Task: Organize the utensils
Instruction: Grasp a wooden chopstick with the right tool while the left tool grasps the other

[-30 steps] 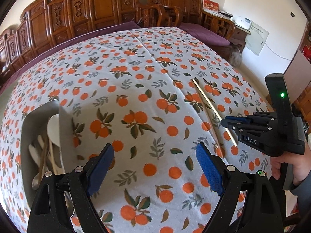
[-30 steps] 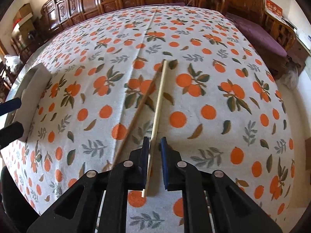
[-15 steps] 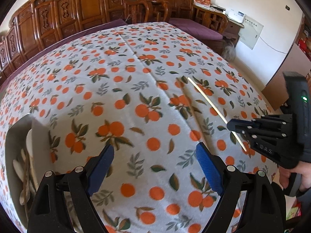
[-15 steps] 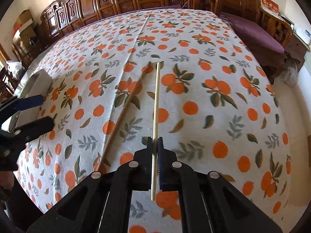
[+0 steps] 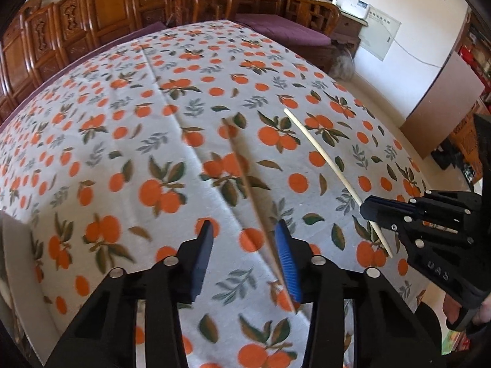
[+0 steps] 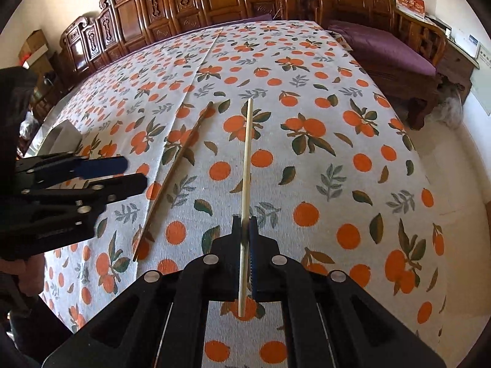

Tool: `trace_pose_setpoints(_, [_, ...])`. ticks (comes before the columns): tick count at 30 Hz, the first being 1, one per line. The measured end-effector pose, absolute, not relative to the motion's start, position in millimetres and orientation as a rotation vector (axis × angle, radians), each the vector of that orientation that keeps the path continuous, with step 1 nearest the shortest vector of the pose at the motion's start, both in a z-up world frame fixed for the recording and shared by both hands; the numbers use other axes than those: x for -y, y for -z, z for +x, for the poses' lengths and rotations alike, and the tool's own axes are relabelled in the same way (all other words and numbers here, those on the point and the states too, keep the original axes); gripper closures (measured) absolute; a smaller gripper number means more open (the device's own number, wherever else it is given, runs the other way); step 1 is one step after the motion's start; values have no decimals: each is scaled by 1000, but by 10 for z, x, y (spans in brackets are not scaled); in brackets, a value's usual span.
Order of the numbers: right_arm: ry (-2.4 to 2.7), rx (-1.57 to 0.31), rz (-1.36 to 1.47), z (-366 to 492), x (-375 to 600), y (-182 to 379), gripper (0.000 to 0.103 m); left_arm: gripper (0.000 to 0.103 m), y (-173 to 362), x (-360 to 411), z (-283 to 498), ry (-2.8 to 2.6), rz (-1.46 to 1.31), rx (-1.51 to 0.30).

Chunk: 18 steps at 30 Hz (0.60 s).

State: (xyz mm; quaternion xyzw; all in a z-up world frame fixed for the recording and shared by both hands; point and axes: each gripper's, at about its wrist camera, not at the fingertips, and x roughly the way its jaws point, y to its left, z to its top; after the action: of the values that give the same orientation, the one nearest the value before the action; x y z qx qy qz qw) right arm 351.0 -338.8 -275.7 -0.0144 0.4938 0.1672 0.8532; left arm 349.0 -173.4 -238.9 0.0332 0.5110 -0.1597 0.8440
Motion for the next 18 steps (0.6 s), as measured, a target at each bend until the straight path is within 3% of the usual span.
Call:
trace_pose_setpoints(3, [-356,-1036,-26,3487,3416,2753,97,76,2452,1808,3536,350,65,-1098])
trace_pose_setpoints(12, [-350,-1040,-3,3432,3477,2779,97,80,2578,1892,3599,334,85,-1115])
trace_pose_setpoints(14, [-353,-1040,-1,3427,3473,2785,97,84,2573,1901,3605,326,99,-1116])
trace_pose_setpoints(16, [-357,-1039,1,3417,3466,2787,97,96,2572,1891,3608,317,111,-1120])
trace_pose_setpoints(18, [-361,-1037,5,3403,3460,2782,97,98,2569,1860,3603,316,109,-1129])
